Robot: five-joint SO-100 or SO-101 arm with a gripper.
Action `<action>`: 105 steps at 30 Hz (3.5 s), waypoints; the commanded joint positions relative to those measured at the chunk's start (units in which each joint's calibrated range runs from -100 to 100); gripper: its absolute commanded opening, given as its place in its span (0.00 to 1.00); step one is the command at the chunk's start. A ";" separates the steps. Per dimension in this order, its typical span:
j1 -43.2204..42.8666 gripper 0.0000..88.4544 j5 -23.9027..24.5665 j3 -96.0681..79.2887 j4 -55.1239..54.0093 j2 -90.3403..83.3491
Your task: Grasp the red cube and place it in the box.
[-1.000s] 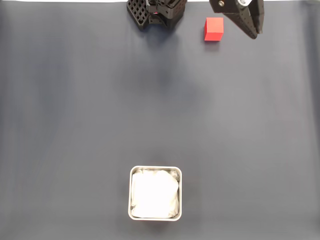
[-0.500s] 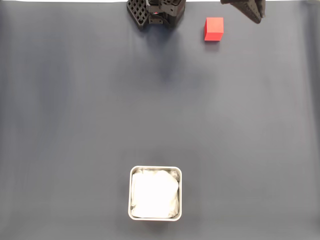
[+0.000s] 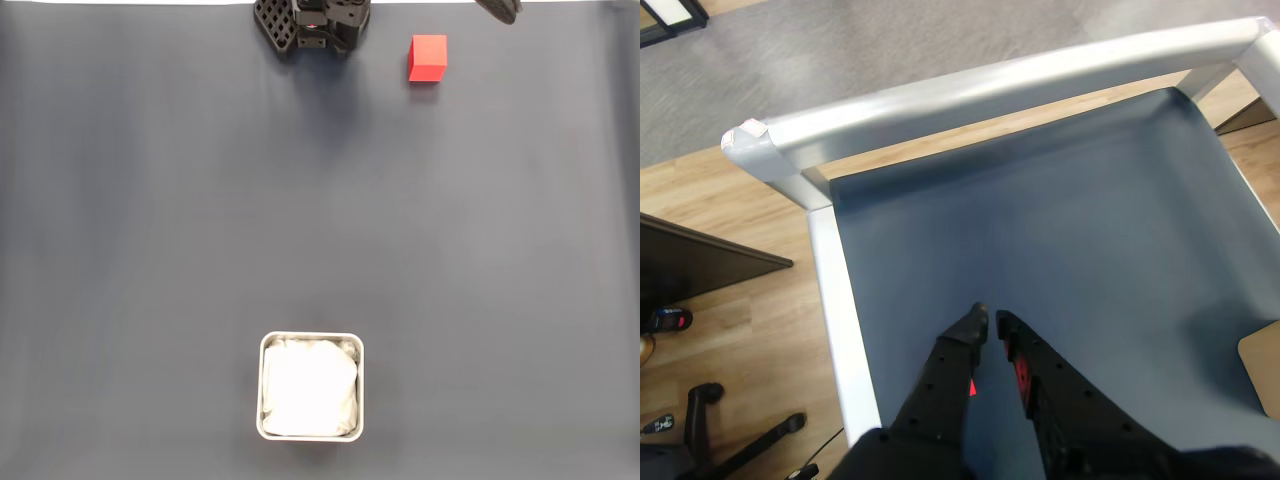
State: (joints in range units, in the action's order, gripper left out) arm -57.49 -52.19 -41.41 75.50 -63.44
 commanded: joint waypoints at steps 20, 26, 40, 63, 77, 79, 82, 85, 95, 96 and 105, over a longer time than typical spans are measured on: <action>-9.69 0.07 1.66 -5.03 5.73 -5.80; -11.54 0.08 3.47 -6.86 7.13 -7.36; -10.05 0.13 1.17 -14.34 6.63 -9.61; -0.82 0.35 -5.57 -25.83 0.08 -11.17; 1.81 0.43 -7.28 -33.22 -6.56 -11.26; 1.95 0.44 -7.57 -34.32 -7.71 -11.26; 2.17 0.45 -8.06 -35.87 -9.35 -11.26; 2.24 0.46 -8.30 -37.24 -10.50 -11.26; 2.24 0.46 -8.89 -41.44 -12.79 -12.12; 2.24 0.46 -8.89 -41.71 -12.87 -12.30; 1.88 0.46 -7.08 -44.08 -13.20 -12.90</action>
State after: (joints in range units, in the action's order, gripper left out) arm -55.19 -60.15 -85.35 63.48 -75.25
